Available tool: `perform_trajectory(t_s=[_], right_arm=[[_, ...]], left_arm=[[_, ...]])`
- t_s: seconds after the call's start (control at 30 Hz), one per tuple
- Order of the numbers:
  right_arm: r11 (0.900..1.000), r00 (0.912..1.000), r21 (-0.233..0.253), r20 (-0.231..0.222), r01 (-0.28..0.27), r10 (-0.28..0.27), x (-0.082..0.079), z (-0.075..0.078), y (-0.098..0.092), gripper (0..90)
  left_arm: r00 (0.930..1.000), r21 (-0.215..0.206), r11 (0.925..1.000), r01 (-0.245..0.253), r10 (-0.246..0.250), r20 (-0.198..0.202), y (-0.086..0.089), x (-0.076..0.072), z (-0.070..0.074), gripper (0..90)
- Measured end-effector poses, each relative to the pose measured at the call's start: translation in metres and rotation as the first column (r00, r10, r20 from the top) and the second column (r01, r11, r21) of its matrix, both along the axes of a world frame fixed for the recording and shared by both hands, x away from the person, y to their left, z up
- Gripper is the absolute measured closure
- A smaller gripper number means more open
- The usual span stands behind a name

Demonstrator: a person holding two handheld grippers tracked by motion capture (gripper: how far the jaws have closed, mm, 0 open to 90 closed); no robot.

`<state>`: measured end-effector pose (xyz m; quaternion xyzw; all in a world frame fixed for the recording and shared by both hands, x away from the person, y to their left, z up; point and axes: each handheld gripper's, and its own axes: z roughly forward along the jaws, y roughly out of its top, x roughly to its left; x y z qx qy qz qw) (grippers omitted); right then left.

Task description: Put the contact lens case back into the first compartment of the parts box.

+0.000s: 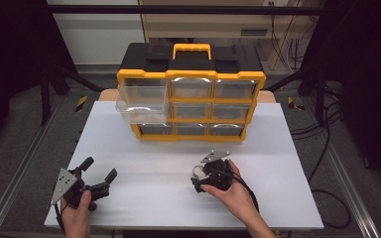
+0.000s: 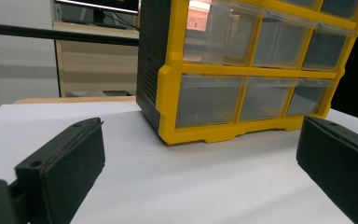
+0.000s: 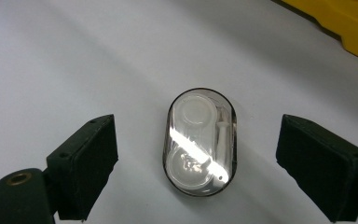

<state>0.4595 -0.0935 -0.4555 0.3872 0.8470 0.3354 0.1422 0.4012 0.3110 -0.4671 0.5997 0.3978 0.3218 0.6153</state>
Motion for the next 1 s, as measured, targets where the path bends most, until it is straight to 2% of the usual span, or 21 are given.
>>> perform_trajectory(t_s=[0.17,0.57,0.83,1.0], right_arm=[[1.0,0.9999,-0.008,-0.013,0.002,-0.002,0.002,-0.002,0.002,15.3],[0.999,0.9996,-0.032,-0.027,-0.008,0.007,0.006,-0.008,0.006,29.7],[1.0,0.9989,-0.023,-0.045,0.013,-0.014,0.011,-0.009,0.005,41.1],[1.0,0.9987,-0.025,-0.049,0.009,-0.01,0.011,-0.01,0.005,43.6]], left_arm=[[1.0,-0.002,1.0,-0.001,0.001,0.001,0.0,0.0,0.0,0.8],[1.0,0.0,1.0,0.002,-0.002,0.002,0.0,0.0,0.0,0.8],[1.0,0.004,1.0,0.002,-0.002,0.002,0.0,0.0,0.0,0.8],[1.0,0.005,1.0,0.002,-0.002,0.002,0.0,0.0,0.0,0.8]])
